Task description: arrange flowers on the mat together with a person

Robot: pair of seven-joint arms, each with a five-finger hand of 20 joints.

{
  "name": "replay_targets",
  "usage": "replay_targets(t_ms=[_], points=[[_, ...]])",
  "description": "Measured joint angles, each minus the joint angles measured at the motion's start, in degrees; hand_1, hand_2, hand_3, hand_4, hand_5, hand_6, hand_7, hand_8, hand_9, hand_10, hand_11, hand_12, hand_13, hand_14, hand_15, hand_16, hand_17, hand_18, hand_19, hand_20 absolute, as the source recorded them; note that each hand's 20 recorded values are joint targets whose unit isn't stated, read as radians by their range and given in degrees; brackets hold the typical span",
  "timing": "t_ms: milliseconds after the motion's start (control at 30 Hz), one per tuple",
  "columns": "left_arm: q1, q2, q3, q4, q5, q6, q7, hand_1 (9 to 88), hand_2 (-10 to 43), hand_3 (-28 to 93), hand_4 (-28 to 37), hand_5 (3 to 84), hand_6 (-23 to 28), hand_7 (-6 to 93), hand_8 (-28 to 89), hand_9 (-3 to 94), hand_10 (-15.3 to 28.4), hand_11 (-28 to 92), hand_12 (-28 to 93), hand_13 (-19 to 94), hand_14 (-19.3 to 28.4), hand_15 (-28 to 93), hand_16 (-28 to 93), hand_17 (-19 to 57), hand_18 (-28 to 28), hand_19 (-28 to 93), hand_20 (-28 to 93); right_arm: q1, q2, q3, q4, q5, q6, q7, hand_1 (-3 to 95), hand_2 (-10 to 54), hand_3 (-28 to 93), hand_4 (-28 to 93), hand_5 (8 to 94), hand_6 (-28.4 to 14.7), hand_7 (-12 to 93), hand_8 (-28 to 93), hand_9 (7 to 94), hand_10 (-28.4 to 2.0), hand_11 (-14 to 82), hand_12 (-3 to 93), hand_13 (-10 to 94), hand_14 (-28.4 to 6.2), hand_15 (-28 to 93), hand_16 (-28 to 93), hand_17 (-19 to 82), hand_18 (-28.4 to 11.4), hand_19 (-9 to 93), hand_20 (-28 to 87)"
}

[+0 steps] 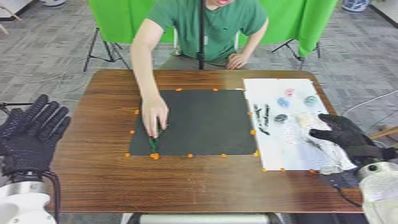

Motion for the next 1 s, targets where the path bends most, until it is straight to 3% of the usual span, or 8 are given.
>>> replay_targets(t_ms=[100, 233, 367, 600, 767, 833, 900, 1000], points=[[0.4, -0.09, -0.03, -0.02, -0.01, 0.01, 0.00, 20.0, 12.6, 80, -28.3, 44.4, 7.3, 14.6, -10, 37.2, 15.1, 17, 8, 27, 14.9, 29, -7, -5.1, 16.5, 39, 14, 0.0, 1.2, -1.5, 0.7, -8.1, -2.5, 4.9, 24.2, -5.6, 75, -20, 31.7, -7.1, 12, -7, 31.7, -19.7, 4.4, 19.9, 21, -17.6, 15, 21, 7, -17.0, 44, 11], [0.6, -0.10, -0.04, -0.02, -0.04, 0.01, -0.01, 20.0, 12.6, 80, -28.3, 44.4, 7.3, 14.8, -10, 37.3, 15.1, 17, 8, 27, 15.0, 29, -7, -5.1, 16.5, 39, 14, 0.0, 2.1, -3.2, 1.8, -16.9, -1.9, 9.0, 23.8, -5.3, 75, -20, 32.5, -7.1, 12, -7, 32.1, -19.7, 4.7, 19.6, 22, -17.7, 16, 20, 7, -17.1, 44, 11], [0.6, -0.14, -0.04, -0.03, -0.09, 0.01, -0.02, 20.1, 12.6, 80, -28.3, 44.4, 7.3, 14.9, -10, 37.5, 15.1, 17, 8, 28, 15.1, 29, -7, -5.1, 16.6, 39, 14, -0.1, 2.2, -3.2, 2.6, -23.5, 1.2, 8.9, 23.4, -5.0, 75, -20, 32.9, -6.9, 12, -7, 32.3, -19.6, 4.8, 19.5, 22, -17.6, 16, 20, 7, -17.1, 44, 10], [0.8, -0.20, -0.03, -0.08, -0.56, -0.08, 0.10, 18.1, 14.6, 78, -28.3, 44.4, 7.4, 14.4, -10, 37.6, 15.0, 17, 8, 27, 14.4, 28, -7, -4.6, 16.4, 38, 13, -0.1, 2.2, -2.9, 2.8, -21.0, 4.2, 8.0, 23.0, -4.0, 75, -20, 33.3, -6.8, 13, -7, 32.9, -19.4, 5.5, 19.3, 23, -16.9, 17, 19, 8, -16.9, 45, 9], [0.8, -0.37, -0.02, -0.08, -1.24, -0.47, 0.25, 16.8, 16.0, 77, -28.3, 44.4, 7.3, 13.8, -10, 37.5, 14.9, 17, 8, 26, 13.7, 26, -7, -4.3, 15.9, 37, 13, -0.7, 2.2, -3.0, 3.4, -12.0, 15.0, 1.7, 23.3, -5.7, 77, -20, 34.9, -7.0, 13, -8, 34.4, -19.2, 6.2, 18.9, 24, -16.9, 18, 18, 8, -17.1, 45, 9], [0.7, -0.42, -0.03, -0.08, -1.24, -0.48, 0.37, 16.8, 16.0, 77, -28.3, 44.3, 7.3, 13.7, -10, 37.4, 14.9, 17, 8, 26, 13.9, 26, -7, -4.3, 15.9, 37, 13, -0.6, 2.2, -3.2, 3.4, -11.7, 16.8, 1.2, 23.7, -6.3, 77, -20, 35.5, -7.2, 13, -8, 34.7, -19.3, 6.4, 18.8, 24, -17.0, 18, 18, 8, -17.1, 45, 9], [0.7, -0.43, -0.10, -0.08, -1.24, -0.48, 0.47, 16.9, 16.1, 77, -28.3, 44.3, 7.3, 13.6, -10, 37.4, 14.9, 16, 8, 26, 13.9, 26, -7, -4.4, 15.9, 37, 13, -0.4, 2.3, -3.3, 3.3, -15.0, 14.9, 3.4, 24.0, -6.5, 77, -20, 35.7, -7.3, 13, -8, 34.9, -19.4, 6.5, 18.7, 24, -17.1, 18, 18, 9, -17.2, 45, 9], [0.7, -0.45, -0.25, -0.07, -1.21, -0.48, 0.54, 16.5, 16.1, 77, -28.3, 44.3, 7.3, 13.6, -10, 37.4, 14.9, 16, 8, 26, 14.0, 26, -7, -4.4, 15.9, 37, 13, 0.2, 2.4, -3.3, 3.2, -24.0, 6.2, 10.3, 24.4, -7.1, 76, -20, 38.4, -7.3, 13, -8, 37.0, -19.5, 7.5, 18.9, 26, -17.3, 20, 18, 9, -17.4, 46, 9]])
